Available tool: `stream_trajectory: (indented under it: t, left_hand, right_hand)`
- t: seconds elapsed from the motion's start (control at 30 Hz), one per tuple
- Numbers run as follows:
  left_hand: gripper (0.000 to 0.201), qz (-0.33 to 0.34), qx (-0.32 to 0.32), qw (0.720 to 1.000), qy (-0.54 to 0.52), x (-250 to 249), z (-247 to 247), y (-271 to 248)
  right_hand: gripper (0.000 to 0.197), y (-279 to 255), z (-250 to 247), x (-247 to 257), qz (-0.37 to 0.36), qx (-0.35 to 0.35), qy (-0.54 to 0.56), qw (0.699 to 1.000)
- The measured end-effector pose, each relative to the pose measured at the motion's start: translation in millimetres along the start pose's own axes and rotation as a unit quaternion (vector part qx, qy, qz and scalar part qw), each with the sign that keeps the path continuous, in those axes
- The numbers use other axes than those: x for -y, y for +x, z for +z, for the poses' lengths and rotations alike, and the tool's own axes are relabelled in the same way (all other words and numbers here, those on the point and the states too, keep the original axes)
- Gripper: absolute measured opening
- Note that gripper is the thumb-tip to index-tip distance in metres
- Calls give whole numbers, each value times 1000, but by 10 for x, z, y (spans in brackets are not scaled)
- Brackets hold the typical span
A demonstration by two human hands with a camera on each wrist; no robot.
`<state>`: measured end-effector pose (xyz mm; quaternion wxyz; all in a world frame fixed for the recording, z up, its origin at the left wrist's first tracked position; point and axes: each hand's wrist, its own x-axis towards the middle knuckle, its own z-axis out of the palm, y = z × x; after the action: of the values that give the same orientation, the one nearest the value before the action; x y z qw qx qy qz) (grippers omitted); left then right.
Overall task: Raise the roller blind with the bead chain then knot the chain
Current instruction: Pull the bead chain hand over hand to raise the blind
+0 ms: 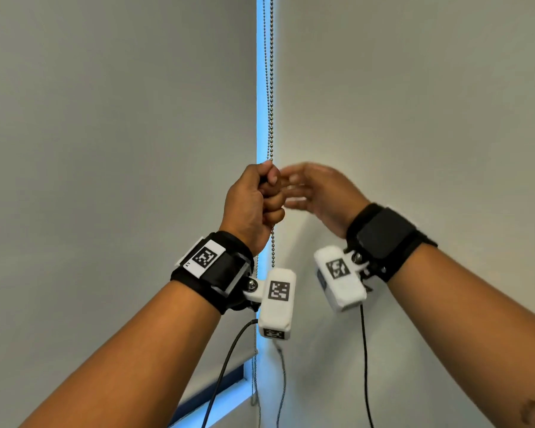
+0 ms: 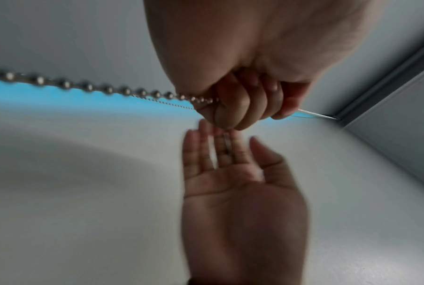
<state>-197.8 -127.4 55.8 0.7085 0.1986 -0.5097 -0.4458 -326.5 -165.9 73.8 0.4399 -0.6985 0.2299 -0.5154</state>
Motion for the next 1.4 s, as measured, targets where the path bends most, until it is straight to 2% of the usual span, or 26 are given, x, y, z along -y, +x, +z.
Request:
stream_trajectory:
  t: [0.17, 0.27, 0.37, 0.47, 0.53, 0.6, 0.73, 0.87, 0.97, 1.1, 1.23, 1.33, 1.4]
  left_hand:
    - [37, -24, -2, 999, -27, 199, 39, -10]
    - [25, -27, -12, 999, -26, 263, 56, -16]
    - [21, -25, -18, 999, 20, 314, -1, -77]
    - [27, -16, 8, 994, 107, 339, -118, -186]
    - [38, -15, 20, 987, 161, 309, -219, -190]
    - [39, 4, 20, 979, 204, 253, -313, -114]
    - [35, 67, 45, 966, 245, 45, -294, 51]
    - [43, 106, 64, 954, 272, -150, -128, 78]
    - [44, 84, 76, 971, 210, -144, -42, 115]
    - [25, 41, 54, 993, 99, -96, 43, 110]
    - [32, 37, 23, 995, 85, -102, -11, 81]
    - [37, 17, 11, 998, 66, -93, -24, 37]
    - [38, 5, 11, 999, 51, -45, 16, -17]
  right_hand:
    - [35, 153, 134, 454, -14, 17, 164, 986]
    - [38, 172, 248, 540, -9, 20, 238, 971]
    - [41, 141, 348, 500, 1, -29, 244, 969]
    - [44, 58, 395, 368, -6, -72, 227, 971]
    - [43, 14, 379, 304, -19, -75, 239, 968]
    - [42, -21, 357, 276, -31, -61, 244, 967]
    - [43, -101, 395, 159, -37, -35, 239, 970]
    - [44, -236, 459, -102, -10, -23, 212, 977]
    - [44, -323, 476, -312, 26, -2, 218, 976]
    - [41, -316, 421, -503, 31, 45, 196, 979]
    - [33, -290, 234, -630, 42, 126, 33, 991]
    - [18, -171, 64, -534, 45, 96, -69, 992]
    - [26, -51, 3, -370, 29, 57, -49, 997]
